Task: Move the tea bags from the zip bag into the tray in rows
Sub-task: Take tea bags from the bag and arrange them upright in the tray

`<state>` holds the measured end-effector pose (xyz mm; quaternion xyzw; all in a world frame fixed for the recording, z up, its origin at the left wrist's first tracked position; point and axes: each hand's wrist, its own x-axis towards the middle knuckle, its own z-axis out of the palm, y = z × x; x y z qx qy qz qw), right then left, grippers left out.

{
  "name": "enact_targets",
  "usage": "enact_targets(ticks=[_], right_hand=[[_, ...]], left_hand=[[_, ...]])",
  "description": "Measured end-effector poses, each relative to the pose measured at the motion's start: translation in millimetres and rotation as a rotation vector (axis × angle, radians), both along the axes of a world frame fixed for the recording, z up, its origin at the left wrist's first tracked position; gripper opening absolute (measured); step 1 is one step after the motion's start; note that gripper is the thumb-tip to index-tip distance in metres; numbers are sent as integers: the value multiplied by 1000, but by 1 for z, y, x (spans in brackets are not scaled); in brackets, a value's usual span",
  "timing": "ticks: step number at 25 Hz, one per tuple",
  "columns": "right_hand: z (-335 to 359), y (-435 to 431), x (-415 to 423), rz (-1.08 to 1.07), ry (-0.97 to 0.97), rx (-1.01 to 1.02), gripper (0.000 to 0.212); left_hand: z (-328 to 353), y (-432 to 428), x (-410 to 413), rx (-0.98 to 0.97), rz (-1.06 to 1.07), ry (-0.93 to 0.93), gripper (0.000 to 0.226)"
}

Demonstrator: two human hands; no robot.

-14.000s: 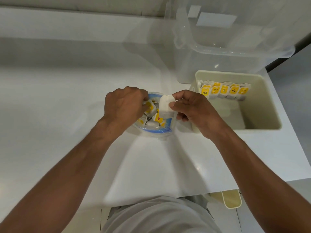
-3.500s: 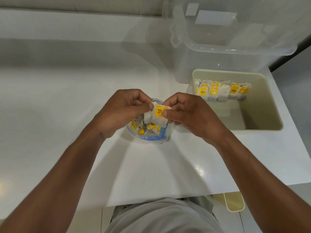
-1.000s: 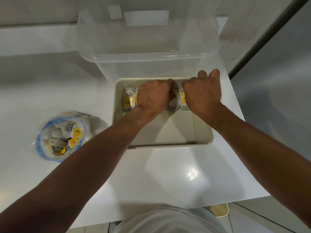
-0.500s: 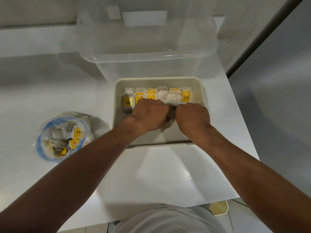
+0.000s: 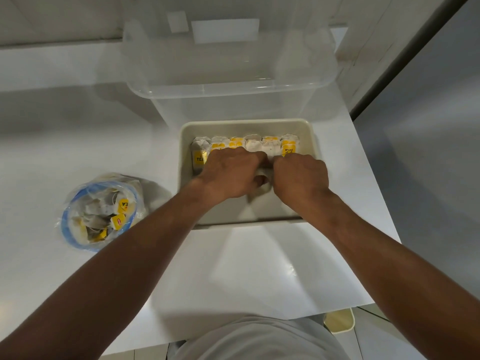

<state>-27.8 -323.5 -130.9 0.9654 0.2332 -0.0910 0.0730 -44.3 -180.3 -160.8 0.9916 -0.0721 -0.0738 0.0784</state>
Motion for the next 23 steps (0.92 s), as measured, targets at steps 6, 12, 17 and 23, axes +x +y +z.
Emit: enact_targets(ticks=[6,12,17,23], right_hand=[[0,1,9,-110,288,570,12],[10,22,-20,-142,448,903,4],[31,64,-56,-116,538,996,6],[35,129,-102,-113,673,1008,7]], left_hand=[[29,49,-25,-621,177,146,23],[51,82,-72,-750,277,63,20],[57,123,-119,-782,331,29,17],[47,191,-169,-856,449,11,17]])
